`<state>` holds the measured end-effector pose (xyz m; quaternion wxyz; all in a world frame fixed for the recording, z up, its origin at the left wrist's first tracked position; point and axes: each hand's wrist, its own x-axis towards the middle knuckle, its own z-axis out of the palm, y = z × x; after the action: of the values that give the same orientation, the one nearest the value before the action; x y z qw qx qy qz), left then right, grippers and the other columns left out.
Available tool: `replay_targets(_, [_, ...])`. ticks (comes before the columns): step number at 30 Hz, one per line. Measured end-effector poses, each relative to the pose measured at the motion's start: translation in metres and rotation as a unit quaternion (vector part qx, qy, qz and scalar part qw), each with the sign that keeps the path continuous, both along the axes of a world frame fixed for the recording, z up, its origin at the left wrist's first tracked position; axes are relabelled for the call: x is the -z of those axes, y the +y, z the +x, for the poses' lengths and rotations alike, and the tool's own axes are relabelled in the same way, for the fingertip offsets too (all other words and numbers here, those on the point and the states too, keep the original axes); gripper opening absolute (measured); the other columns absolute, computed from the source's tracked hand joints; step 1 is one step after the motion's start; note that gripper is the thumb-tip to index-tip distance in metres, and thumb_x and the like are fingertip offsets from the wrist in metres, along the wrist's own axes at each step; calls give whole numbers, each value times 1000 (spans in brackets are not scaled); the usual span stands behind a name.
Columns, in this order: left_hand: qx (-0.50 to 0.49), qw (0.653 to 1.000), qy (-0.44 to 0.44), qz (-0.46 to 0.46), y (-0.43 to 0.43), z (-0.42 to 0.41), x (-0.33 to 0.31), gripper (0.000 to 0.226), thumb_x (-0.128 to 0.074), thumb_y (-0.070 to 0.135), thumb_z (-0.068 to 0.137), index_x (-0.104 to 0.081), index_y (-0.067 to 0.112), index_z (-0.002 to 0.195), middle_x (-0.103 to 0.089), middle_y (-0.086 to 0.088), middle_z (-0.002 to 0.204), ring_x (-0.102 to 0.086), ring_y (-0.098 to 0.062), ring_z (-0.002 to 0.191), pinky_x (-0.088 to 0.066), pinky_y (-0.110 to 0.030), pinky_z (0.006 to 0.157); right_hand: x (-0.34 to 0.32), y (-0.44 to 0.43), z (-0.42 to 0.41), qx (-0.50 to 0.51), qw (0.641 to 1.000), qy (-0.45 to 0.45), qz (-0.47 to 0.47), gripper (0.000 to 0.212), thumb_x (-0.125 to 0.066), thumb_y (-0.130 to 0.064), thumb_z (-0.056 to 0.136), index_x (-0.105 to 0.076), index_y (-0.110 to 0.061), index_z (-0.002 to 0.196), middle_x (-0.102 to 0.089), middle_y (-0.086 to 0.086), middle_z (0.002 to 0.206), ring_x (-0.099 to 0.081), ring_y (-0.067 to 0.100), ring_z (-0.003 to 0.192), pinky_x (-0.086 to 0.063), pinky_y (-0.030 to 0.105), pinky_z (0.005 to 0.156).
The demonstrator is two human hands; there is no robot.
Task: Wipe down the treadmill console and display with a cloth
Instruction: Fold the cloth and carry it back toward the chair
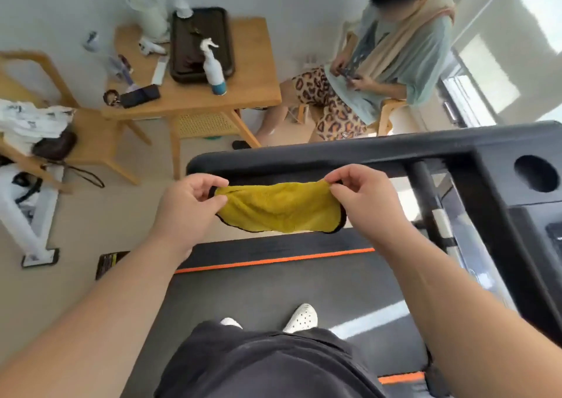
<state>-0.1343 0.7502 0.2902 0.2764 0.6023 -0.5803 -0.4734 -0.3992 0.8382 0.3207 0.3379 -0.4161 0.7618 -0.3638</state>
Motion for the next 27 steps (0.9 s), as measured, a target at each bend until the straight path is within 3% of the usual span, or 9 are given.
replay_targets(3, [-90,996,-2,14,0,83,10,30,-73,4,87,-75,33,91,-77,1,99,-71,-21,99,-58,-42,93,1,-44,64,-100,995,18,21,28,-62,-11,96,-73,-36,88,-73,-2,90,-66,15,83,-50,18,61])
replay_targets(6, [-171,985,-12,8,5,163,13,39,-75,-1,83,-71,38,87,-75,6,92,-70,-16,88,-56,-35,89,5,-82,140,-181,983,27,29,20,-69,-15,96,-74,-33,104,-71,-4,94,-67,17,85,-58,27,71])
replay_targets(8, [-205,978,-40,9,14,217,12,41,-79,0,78,-70,38,91,-74,6,91,-68,-16,84,-57,-36,87,5,-100,194,-251,966,53,37,31,-75,-17,92,-70,-29,121,-68,-8,100,-64,12,87,-55,25,77])
replay_targets(13, [-248,960,-118,45,53,329,13,46,-82,2,73,-74,24,113,-72,4,110,-67,-18,102,-53,-34,95,1,-140,318,-394,911,112,47,53,-77,-17,88,-62,-27,137,-63,-7,116,-61,16,107,-53,34,96])
replay_targets(17, [-283,938,-194,54,75,382,20,27,-73,4,79,-79,21,99,-68,12,83,-62,-11,80,-39,-8,67,9,-168,396,-479,864,148,52,55,-76,-16,86,-63,-25,138,-65,-3,126,-62,17,113,-52,32,99])
replay_targets(19, [-305,927,-211,50,76,401,22,22,-69,5,82,-80,21,92,-59,22,72,-59,-8,71,-34,-7,57,16,-182,425,-519,834,177,51,56,-76,-17,86,-62,-24,139,-65,0,132,-61,20,118,-49,32,102])
replay_targets(21, [-322,921,-214,50,73,418,24,21,-67,5,86,-80,20,91,-57,22,70,-56,-8,69,-33,-9,57,25,-198,448,-550,803,223,44,55,-76,-20,87,-61,-24,139,-62,0,135,-57,22,123,-44,29,99])
replay_targets(23, [-332,916,-217,57,65,436,29,19,-67,7,87,-80,20,92,-57,17,75,-54,-12,72,-36,-22,61,36,-217,466,-571,776,264,38,49,-76,-20,87,-65,-24,134,-64,-1,130,-57,22,120,-41,26,90])
replay_targets(27, [-388,907,-146,70,46,469,33,26,-71,5,86,-71,32,83,-62,2,106,-57,-15,100,-38,-25,86,54,-257,501,-607,745,274,35,18,-73,-18,85,-72,-31,97,-66,-2,101,-63,22,96,-43,29,71])
